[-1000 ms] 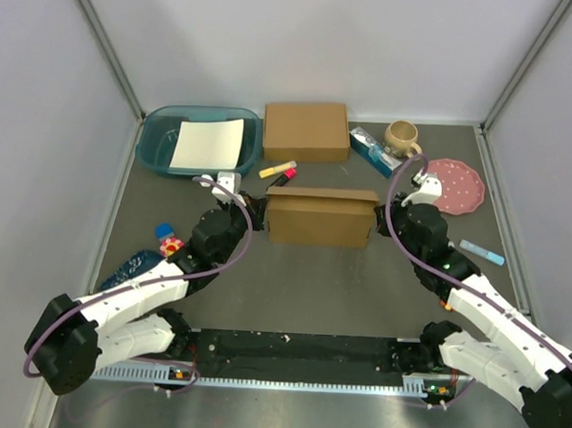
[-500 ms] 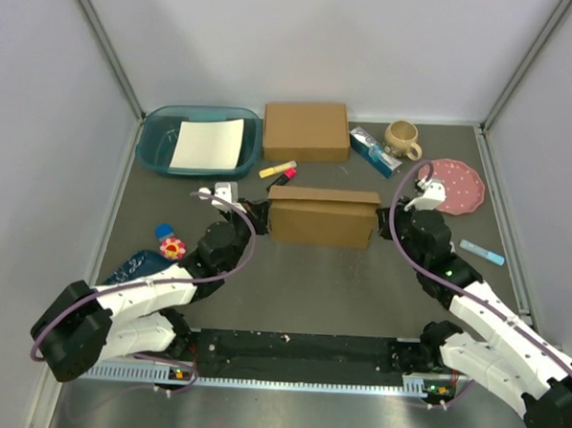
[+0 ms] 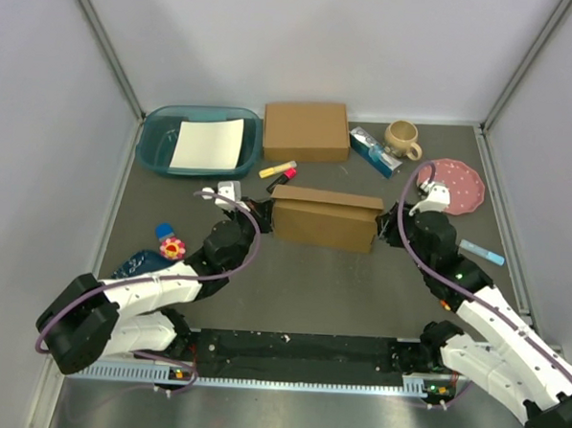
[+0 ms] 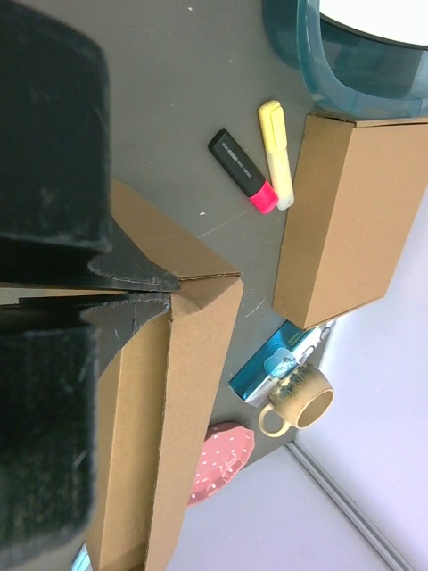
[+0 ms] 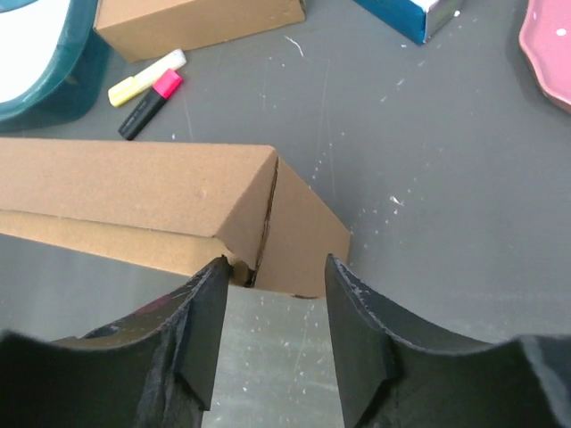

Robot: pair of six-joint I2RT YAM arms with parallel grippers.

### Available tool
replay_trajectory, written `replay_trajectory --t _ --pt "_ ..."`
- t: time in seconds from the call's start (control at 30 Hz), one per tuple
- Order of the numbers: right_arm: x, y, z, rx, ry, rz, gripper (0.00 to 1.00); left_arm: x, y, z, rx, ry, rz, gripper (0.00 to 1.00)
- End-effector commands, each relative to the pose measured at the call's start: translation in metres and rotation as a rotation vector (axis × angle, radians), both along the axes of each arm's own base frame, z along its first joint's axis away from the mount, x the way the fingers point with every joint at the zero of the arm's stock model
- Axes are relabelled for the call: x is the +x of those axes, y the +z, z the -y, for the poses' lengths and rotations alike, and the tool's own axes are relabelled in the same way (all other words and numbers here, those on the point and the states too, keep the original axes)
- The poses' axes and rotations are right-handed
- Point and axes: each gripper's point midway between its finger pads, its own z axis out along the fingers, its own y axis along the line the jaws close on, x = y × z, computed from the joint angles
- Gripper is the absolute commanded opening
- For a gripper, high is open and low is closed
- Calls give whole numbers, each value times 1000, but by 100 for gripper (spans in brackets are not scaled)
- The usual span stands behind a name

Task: Fold the paper box

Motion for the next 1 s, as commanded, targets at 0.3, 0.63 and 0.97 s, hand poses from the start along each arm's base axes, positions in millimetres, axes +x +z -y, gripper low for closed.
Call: replay_trajectory --t 0.3,0.63,0.97 --pt "-22 100 8 12 64 127 45 -43 -114 -22 354 -61 -369 2" --pt "11 91 -21 81 89 160 0 -45 -109 -23 354 -73 -363 21" --pt "3 -30 -16 3 49 -94 0 -46 -105 -20 355 -94 -355 24"
